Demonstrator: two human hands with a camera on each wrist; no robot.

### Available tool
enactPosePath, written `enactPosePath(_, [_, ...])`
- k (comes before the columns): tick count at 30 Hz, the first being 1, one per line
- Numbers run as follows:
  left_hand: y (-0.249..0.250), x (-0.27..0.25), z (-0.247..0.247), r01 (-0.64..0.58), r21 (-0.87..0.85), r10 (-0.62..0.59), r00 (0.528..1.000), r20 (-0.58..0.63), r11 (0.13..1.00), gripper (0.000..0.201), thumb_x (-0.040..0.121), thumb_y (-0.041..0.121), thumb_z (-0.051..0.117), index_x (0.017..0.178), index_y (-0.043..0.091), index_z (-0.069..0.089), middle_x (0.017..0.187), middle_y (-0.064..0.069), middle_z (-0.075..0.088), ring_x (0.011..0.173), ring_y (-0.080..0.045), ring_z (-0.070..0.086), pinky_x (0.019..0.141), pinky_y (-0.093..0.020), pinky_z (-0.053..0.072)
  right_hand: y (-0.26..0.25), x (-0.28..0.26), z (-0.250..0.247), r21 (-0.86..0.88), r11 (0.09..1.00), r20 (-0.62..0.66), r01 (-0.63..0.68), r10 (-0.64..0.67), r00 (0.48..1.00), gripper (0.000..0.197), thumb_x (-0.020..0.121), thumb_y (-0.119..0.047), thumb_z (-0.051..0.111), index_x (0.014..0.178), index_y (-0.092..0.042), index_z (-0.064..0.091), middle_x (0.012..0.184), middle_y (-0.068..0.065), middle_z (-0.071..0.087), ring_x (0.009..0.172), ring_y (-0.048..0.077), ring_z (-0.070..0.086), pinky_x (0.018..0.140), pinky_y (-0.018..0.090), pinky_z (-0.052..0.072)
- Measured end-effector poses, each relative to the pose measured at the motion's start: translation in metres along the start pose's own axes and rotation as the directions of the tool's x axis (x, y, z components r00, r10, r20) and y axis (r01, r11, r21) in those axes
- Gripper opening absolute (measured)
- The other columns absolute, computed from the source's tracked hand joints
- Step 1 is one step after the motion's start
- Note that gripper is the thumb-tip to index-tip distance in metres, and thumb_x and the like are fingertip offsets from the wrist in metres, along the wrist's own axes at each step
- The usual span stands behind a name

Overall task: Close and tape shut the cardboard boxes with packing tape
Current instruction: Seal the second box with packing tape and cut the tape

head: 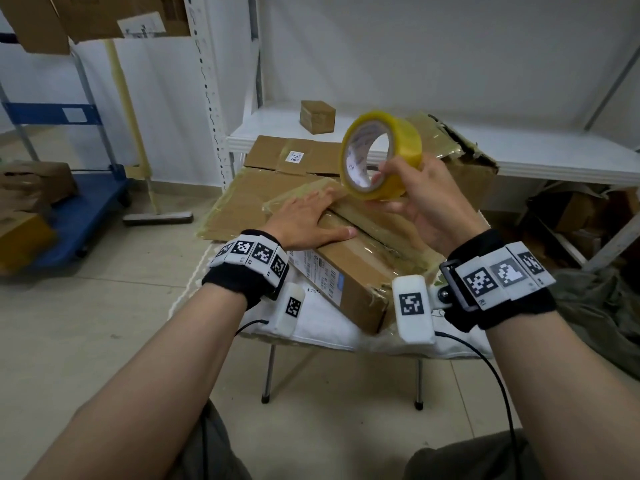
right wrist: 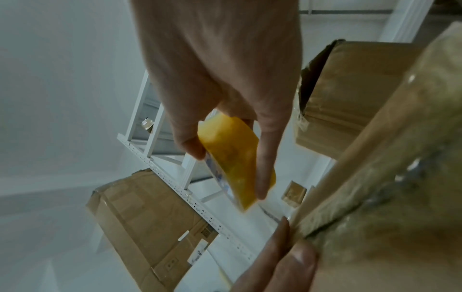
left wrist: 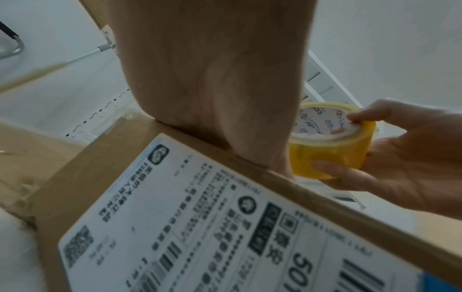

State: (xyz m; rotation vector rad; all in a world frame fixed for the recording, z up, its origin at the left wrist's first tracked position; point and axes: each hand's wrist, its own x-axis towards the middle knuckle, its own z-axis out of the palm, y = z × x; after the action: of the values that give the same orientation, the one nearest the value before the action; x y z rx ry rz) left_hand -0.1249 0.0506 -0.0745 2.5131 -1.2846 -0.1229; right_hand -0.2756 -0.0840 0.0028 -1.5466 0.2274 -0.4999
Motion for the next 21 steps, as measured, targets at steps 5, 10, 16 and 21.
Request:
enactPosePath(5, [-0.004, 0.005, 0.002, -0.022, 0.071, 0.017, 0.997, 0.078, 0.997, 0.11, 0.07, 0.095, 0.029, 0.159, 0.034, 0.006, 0.167, 0.006, -0.003, 0.154, -0.016, 0.001, 0.123, -0.053, 0.003, 0.011, -0.003, -0.008, -0.22, 0.968, 0.023, -0.119, 0.127, 0.992, 0.009, 0.092, -0.007, 0.062, 0.099, -0.011, 0.065, 0.087, 0.003, 0.07, 0.075, 0.013, 0.071, 0.068, 0.032, 0.064])
enactPosePath(10, [0.005, -0.001, -0.002, -0.01, 0.112, -0.006, 0.991, 0.137, 0.994, 0.112, 0.07, 0.094, 0.034, 0.159, 0.033, 0.002, 0.166, 0.004, -0.012, 0.153, -0.017, -0.007, 0.123, -0.051, -0.003, 0.014, -0.006, -0.015, -0.318, 0.93, 0.047, -0.183, 0.208, 0.977, 0.018, 0.091, -0.009, 0.063, 0.108, -0.01, 0.067, 0.104, 0.007, 0.073, 0.092, 0.021, 0.073, 0.073, 0.033, 0.064])
enactPosePath(16, [0.006, -0.009, -0.003, -0.084, 0.011, 0.083, 0.996, 0.044, 0.996, 0.078, 0.084, 0.078, 0.044, 0.15, 0.037, 0.038, 0.166, 0.01, 0.011, 0.153, -0.019, 0.008, 0.121, -0.053, -0.001, 0.017, -0.008, -0.017, -0.365, 0.916, 0.076, -0.167, 0.208, 0.975, 0.02, 0.094, -0.012, 0.063, 0.112, -0.022, 0.063, 0.108, 0.005, 0.072, 0.1, 0.022, 0.072, 0.077, 0.034, 0.064])
enactPosePath(21, [0.017, -0.025, -0.011, -0.208, -0.032, 0.206, 0.977, -0.056, 0.978, 0.074, 0.08, 0.073, 0.053, 0.141, 0.031, 0.054, 0.148, 0.005, 0.052, 0.14, -0.016, 0.041, 0.116, -0.036, 0.006, 0.022, -0.005, -0.027, -0.341, 0.929, 0.031, -0.14, 0.16, 0.987, 0.034, 0.094, -0.019, 0.066, 0.125, -0.021, 0.053, 0.114, 0.008, 0.067, 0.103, 0.023, 0.071, 0.076, 0.035, 0.064])
